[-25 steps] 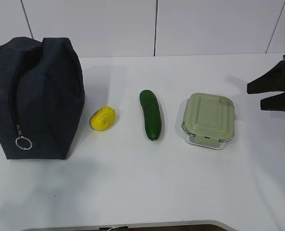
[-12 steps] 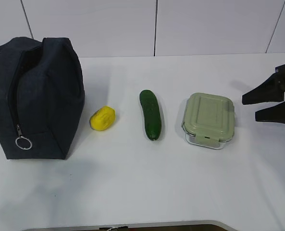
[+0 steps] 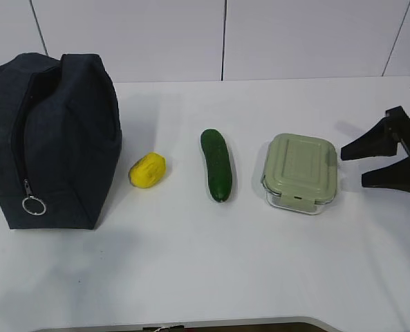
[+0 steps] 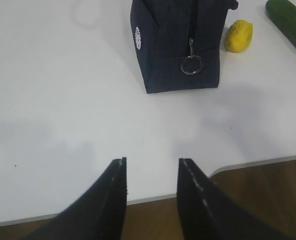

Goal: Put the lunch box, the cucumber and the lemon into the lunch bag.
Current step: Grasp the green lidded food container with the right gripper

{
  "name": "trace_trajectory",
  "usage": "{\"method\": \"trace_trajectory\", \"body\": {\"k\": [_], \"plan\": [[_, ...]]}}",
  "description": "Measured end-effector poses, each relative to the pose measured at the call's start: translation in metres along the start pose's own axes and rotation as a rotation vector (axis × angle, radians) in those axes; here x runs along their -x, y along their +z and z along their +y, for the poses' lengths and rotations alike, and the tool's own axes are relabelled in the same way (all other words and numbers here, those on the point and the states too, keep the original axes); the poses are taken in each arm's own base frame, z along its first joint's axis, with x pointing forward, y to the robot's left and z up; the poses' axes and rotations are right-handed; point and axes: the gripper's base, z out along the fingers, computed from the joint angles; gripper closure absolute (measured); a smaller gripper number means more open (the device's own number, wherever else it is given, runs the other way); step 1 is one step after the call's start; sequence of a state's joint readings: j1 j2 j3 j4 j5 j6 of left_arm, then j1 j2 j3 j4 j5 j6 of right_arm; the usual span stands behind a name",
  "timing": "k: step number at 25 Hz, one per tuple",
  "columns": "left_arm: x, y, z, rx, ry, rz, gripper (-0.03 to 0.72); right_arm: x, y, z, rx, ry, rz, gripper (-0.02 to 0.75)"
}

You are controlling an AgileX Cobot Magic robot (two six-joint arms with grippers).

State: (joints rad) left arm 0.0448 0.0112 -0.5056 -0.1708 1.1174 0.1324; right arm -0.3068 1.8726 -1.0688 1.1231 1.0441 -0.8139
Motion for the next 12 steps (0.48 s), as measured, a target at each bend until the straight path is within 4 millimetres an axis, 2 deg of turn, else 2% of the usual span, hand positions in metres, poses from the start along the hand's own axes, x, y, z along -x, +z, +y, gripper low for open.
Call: {"method": "trace_trajectory", "body": {"k": [5, 12], "plan": [[0.000, 0.000, 0.000, 0.000, 0.000, 0.000, 0.446, 0.000, 0.012, -0.003, 0.013, 0.007, 0.012, 0.170], [0.000, 0.000, 0.000, 0.000, 0.000, 0.000, 0.446, 0.007, 0.015, -0.002, 0.041, -0.012, -0.056, 0.170]]}}
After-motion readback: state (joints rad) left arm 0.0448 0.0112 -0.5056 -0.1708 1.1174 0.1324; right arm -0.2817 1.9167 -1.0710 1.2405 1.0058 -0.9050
